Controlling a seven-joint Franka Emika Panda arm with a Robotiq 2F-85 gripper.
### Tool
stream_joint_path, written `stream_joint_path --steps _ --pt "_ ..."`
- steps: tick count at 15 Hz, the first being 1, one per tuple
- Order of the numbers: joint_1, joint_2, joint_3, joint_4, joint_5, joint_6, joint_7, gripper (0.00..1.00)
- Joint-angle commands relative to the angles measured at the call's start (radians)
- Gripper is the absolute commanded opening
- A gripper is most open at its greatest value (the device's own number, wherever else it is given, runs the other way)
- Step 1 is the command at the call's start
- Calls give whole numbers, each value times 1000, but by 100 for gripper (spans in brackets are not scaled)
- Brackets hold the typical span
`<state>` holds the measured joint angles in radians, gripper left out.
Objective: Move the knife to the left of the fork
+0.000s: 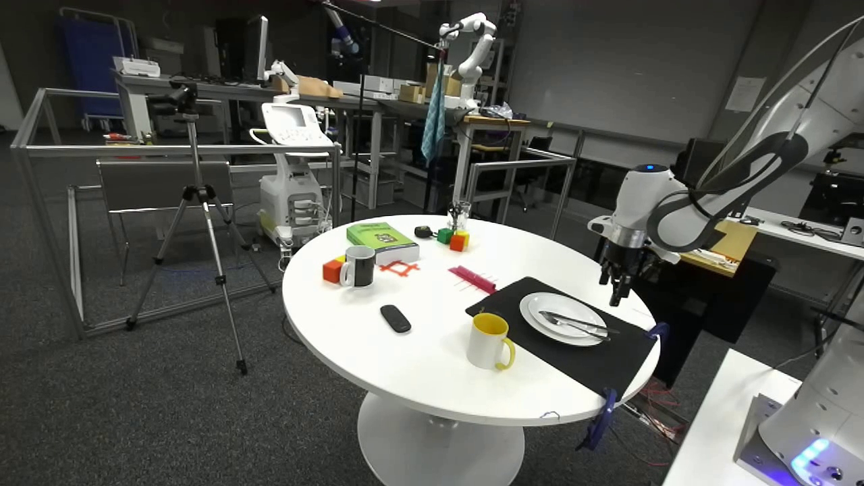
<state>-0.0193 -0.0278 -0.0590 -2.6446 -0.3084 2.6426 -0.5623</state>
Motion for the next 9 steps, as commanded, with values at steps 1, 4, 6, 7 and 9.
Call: stream_joint_path --steps 1,4,6,7,9 --pt "-20 81 -5 20 -35 61 -123 100" --pt "-22 128 4 33 -7 77 -89 100" --pt "-16 151 0 38 -29 81 4 100" --pt "-15 159 -3 40 -33 86 53 100" --pt "-12 172 -10 42 -48 110 163 100"
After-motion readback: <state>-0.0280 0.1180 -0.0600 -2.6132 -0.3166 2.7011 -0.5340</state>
